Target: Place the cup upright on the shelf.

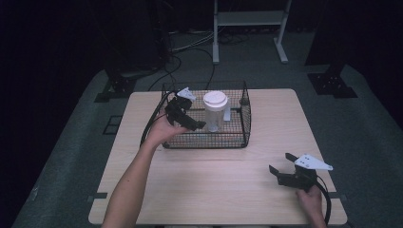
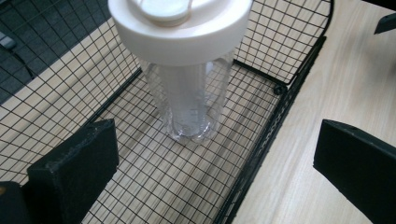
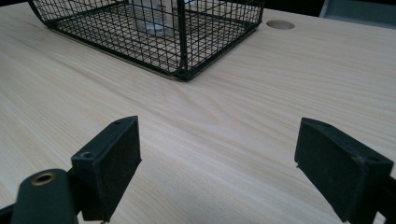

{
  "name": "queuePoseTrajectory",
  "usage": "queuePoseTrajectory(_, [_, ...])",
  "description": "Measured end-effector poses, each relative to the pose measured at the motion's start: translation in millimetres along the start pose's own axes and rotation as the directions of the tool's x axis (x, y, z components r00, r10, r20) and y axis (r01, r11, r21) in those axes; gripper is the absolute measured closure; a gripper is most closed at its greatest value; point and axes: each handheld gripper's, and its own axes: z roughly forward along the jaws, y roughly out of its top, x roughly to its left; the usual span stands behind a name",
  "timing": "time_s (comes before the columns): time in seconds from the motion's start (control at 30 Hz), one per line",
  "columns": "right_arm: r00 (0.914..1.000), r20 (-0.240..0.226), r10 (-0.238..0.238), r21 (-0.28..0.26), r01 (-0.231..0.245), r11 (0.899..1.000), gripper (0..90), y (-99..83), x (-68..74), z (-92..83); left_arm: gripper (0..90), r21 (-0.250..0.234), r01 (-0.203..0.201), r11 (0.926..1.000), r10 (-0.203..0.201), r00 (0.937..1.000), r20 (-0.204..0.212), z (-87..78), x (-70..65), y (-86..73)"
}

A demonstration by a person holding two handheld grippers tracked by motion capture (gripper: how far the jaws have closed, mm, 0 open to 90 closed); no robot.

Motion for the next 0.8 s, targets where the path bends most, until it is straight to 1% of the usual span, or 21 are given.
queuePoseTrajectory(0.03, [1.0000, 0.002, -0.002, 0.002, 0.002, 1.000, 13.5, 0.0, 0.4, 0.2, 0.0, -0.006, -0.003, 1.0000, 0.003, 1.0000, 0.002, -1.3, -1.5, -0.1])
queuePoseTrajectory(0.07, [1.0000, 0.002, -0.004, 0.003, 0.004, 1.000, 13.5, 0.0, 0.7, 0.4, 0.0, -0.011, -0.015, 0.9998, 0.015, 0.9999, 0.002, -3.0, -4.5, -0.8])
queuePoseTrajectory(0.1, [1.0000, 0.004, -0.004, 0.006, 0.004, 1.000, 13.5, 0.0, 1.1, 0.5, 0.0, -0.011, -0.015, 0.9998, 0.015, 0.9999, 0.002, -3.0, -4.5, -0.8])
queuePoseTrajectory(0.13, [1.0000, 0.005, -0.005, 0.008, 0.005, 1.000, 13.5, 0.1, 1.2, 0.6, 0.0, -0.006, -0.023, 0.9997, 0.023, 0.9997, 0.003, -4.6, -6.8, -2.7])
queuePoseTrajectory(0.2, [1.0000, 0.006, -0.006, 0.008, 0.006, 1.000, 13.5, 0.0, 1.4, 0.7, 0.0, -0.005, -0.022, 0.9998, 0.022, 0.9998, 0.001, -5.2, -7.9, -4.2])
queuePoseTrajectory(0.23, [0.9999, 0.008, -0.007, 0.010, 0.007, 1.000, 13.5, 0.0, 1.6, 0.8, 0.0, -0.008, -0.015, 0.9999, 0.015, 0.9998, 0.011, -6.2, -8.3, -8.2])
queuePoseTrajectory(0.3, [0.9999, 0.009, -0.007, 0.010, 0.006, 1.000, 13.5, 0.0, 1.7, 0.8, 0.0, -0.006, -0.019, 0.9998, 0.019, 0.9998, 0.007, -6.6, -8.8, -10.2])
queuePoseTrajectory(0.33, [0.9999, 0.010, -0.007, 0.010, 0.007, 1.000, 13.5, 0.0, 2.0, 0.7, 0.0, -0.013, -0.012, 0.9998, 0.013, 0.9999, 0.011, -7.7, -9.8, -14.2])
queuePoseTrajectory(0.7, [0.9997, 0.020, -0.017, 0.016, 0.017, 1.000, 13.5, -0.1, 2.6, 1.2, 0.0, -0.027, -0.018, 0.9995, 0.018, 0.9998, -0.002, -16.9, -15.2, -28.1])
queuePoseTrajectory(0.8, [0.9996, 0.021, -0.018, 0.017, 0.017, 1.000, 13.5, -0.1, 2.6, 1.2, 0.0, -0.028, -0.018, 0.9994, 0.019, 0.9998, 0.003, -20.3, -16.5, -31.7])
